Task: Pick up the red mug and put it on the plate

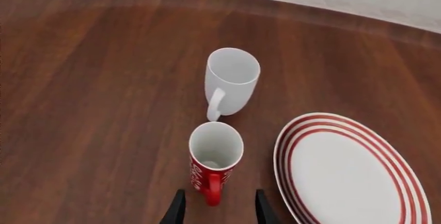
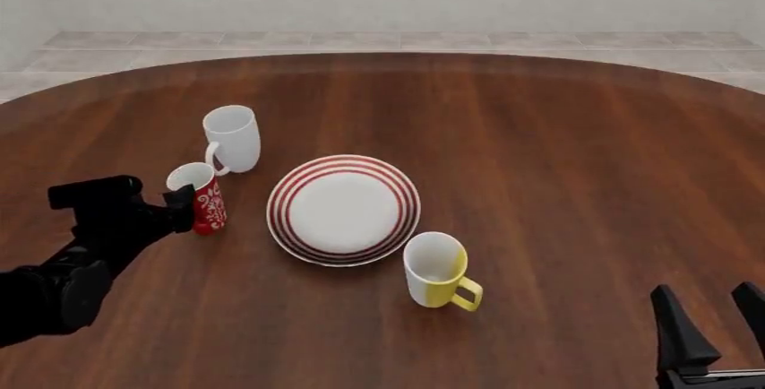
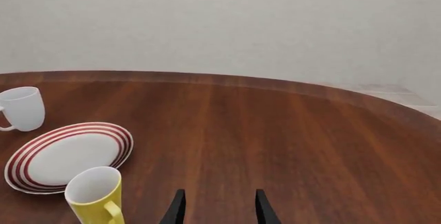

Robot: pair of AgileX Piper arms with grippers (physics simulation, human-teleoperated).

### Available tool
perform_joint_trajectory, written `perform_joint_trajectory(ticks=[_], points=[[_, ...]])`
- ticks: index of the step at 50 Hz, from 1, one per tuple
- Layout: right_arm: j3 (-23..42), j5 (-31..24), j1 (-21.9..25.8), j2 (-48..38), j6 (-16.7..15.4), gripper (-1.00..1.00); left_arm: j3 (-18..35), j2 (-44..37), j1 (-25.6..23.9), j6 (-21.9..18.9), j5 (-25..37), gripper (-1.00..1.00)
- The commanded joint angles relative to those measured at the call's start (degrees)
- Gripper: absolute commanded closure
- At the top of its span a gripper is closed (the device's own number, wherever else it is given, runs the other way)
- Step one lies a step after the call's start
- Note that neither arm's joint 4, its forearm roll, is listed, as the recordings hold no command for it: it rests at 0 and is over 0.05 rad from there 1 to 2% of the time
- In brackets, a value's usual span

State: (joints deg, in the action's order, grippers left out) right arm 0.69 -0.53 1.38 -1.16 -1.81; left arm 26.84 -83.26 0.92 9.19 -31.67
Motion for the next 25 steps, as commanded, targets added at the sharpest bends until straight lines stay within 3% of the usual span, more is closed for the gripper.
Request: perform_joint_trajectory(ticks=[1,25], points=[[0.0,0.0,0.0,-0.1,-0.1,-1.00,0.6,-2.4,0.7,-0.6,-1.4,-1.00],[-0.2,-0.3,-0.1,0.6,0.0,-1.00,2.5,-5.7,0.2,-0.8,-1.8,-1.00]])
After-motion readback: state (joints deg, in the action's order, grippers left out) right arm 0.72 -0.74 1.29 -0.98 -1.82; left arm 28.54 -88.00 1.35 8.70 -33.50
